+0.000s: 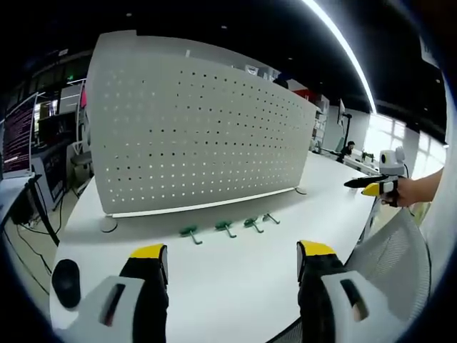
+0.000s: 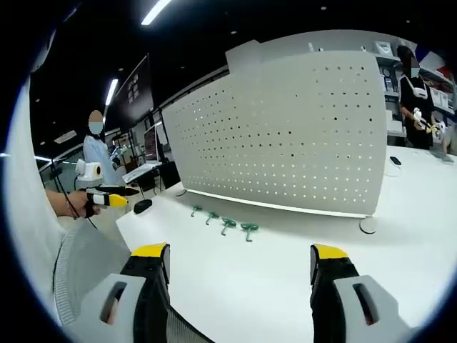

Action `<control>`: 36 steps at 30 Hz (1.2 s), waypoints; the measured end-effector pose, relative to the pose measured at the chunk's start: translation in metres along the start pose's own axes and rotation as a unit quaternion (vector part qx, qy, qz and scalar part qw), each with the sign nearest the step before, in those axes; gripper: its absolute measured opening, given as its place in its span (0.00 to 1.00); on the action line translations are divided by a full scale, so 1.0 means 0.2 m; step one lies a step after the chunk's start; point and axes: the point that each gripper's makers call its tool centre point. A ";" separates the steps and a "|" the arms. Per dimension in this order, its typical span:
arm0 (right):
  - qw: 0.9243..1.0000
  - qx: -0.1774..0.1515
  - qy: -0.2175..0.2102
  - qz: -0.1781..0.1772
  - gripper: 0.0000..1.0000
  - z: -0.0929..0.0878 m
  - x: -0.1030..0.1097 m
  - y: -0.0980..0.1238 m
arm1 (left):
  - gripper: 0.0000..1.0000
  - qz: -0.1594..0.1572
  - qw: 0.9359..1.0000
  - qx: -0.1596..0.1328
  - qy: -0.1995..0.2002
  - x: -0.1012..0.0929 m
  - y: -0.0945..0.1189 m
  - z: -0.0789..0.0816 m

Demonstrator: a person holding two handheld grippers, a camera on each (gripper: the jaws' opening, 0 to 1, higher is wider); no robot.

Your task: Insert the hook assembly into the mounting plate slot until the hook locks in place.

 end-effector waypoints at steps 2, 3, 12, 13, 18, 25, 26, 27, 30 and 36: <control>1.000 0.000 -0.001 0.000 0.78 0.00 0.00 0.00 | 0.76 -0.001 1.000 0.001 -0.001 0.00 0.00 0.00; 1.000 0.000 -0.001 0.000 0.78 0.00 0.00 0.00 | 0.76 -0.002 1.000 0.001 -0.001 0.00 0.00 0.00; 1.000 0.000 -0.002 -0.001 0.78 0.00 0.00 0.00 | 0.76 -0.003 1.000 0.002 -0.001 0.00 -0.01 0.00; 1.000 0.001 -0.003 -0.001 0.78 0.00 0.00 0.00 | 0.76 -0.003 1.000 0.002 0.000 -0.01 -0.01 0.00; 1.000 0.001 -0.002 -0.001 0.78 0.00 0.00 0.00 | 0.76 -0.004 1.000 0.002 -0.001 -0.01 -0.01 0.00; 1.000 0.003 -0.001 -0.002 0.78 0.00 0.00 0.00 | 0.75 -0.007 1.000 0.002 0.000 -0.01 -0.02 0.00; 1.000 0.003 -0.001 -0.002 0.78 0.00 0.00 0.00 | 0.75 -0.007 1.000 0.003 -0.002 -0.01 -0.02 0.00; 1.000 0.003 0.000 -0.002 0.78 0.00 0.00 -0.01 | 0.75 -0.008 1.000 0.002 -0.002 -0.01 -0.02 0.01; 1.000 0.002 0.000 -0.003 0.78 0.01 0.00 -0.01 | 0.75 -0.009 1.000 0.002 -0.002 0.00 -0.03 0.01; 1.000 0.001 0.001 -0.005 0.77 0.01 0.00 0.00 | 0.75 -0.024 0.999 0.020 -0.015 0.00 -0.06 -0.01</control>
Point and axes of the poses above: the point that each gripper's makers call its tool centre point, and the gripper's own axes: y roughly backward along the fingers, x roughly to its left, z roughly out of its top, and after that the axes turned 3 degrees about -x, right-handed
